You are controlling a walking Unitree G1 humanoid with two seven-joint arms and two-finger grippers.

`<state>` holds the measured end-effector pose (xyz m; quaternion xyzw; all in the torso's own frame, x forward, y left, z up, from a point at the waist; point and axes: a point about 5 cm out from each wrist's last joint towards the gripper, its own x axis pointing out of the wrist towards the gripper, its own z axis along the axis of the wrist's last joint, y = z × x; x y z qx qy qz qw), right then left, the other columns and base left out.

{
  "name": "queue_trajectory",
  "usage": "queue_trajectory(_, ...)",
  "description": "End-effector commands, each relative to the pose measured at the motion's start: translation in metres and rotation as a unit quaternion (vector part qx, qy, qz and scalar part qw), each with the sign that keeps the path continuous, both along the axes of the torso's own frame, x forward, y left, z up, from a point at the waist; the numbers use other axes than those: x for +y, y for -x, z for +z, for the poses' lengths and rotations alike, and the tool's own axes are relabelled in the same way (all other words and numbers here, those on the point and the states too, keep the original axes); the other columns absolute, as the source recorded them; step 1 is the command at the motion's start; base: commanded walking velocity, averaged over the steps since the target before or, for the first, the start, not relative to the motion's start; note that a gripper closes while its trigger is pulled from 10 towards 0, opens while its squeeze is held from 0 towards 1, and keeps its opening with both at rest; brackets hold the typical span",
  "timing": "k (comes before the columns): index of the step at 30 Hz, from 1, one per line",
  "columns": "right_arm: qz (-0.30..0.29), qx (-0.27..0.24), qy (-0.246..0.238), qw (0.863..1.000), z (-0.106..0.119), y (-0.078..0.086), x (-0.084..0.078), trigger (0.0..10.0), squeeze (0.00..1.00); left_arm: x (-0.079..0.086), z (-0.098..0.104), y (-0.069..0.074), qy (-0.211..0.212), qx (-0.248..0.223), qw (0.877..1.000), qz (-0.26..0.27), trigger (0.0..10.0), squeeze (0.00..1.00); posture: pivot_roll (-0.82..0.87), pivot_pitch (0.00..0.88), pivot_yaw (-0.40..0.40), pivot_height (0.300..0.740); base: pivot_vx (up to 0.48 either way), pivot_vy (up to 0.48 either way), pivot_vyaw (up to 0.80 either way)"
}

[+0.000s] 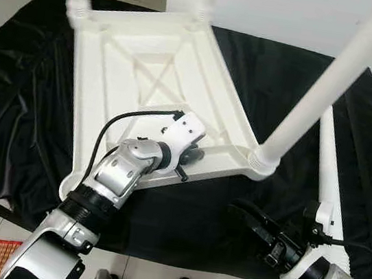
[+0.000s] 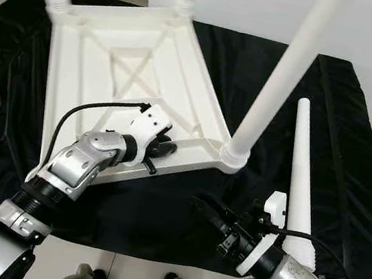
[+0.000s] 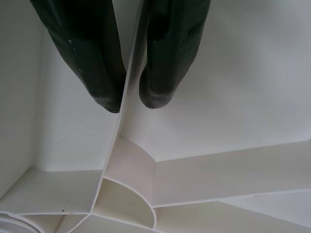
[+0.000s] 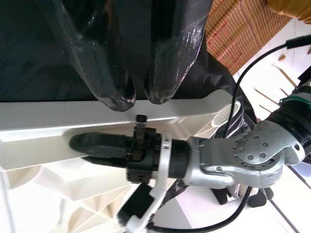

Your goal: Building children table

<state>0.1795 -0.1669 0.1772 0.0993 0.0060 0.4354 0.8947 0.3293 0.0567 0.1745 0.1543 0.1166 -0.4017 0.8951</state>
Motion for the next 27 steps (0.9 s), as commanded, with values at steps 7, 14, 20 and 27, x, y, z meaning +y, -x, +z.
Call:
queue_trajectory(7, -0.001, 0.001, 0.009, 1.000, 0.000, -0.002, -0.004, 10.0, 0.00, 0.033, -0.021, -0.005, -0.033, 0.025, 0.992, 0.122, 10.0, 0.00, -0.02, 0.215, -0.021, 0.740, 0.000, 0.000, 0.00)
queue_trajectory(14, -0.007, -0.004, 0.011, 1.000, 0.001, -0.006, -0.005, 10.0, 0.00, 0.023, -0.014, -0.006, -0.018, 0.015, 0.993, 0.116, 0.0, 0.00, -0.02, 0.215, -0.021, 0.740, 0.000, 0.000, 0.00)
queue_trajectory(20, -0.014, -0.006, 0.012, 1.000, 0.002, -0.004, -0.007, 10.0, 0.00, 0.034, -0.017, -0.002, -0.032, 0.021, 0.989, 0.140, 0.0, 0.00, -0.04, 0.213, -0.010, 0.740, 0.000, 0.000, 0.00)
queue_trajectory(27, -0.015, -0.006, 0.011, 1.000, 0.001, -0.004, -0.006, 10.0, 0.00, 0.048, -0.015, 0.005, -0.025, 0.031, 0.984, 0.176, 0.0, 0.00, -0.03, 0.213, -0.006, 0.740, 0.000, 0.000, 0.00)
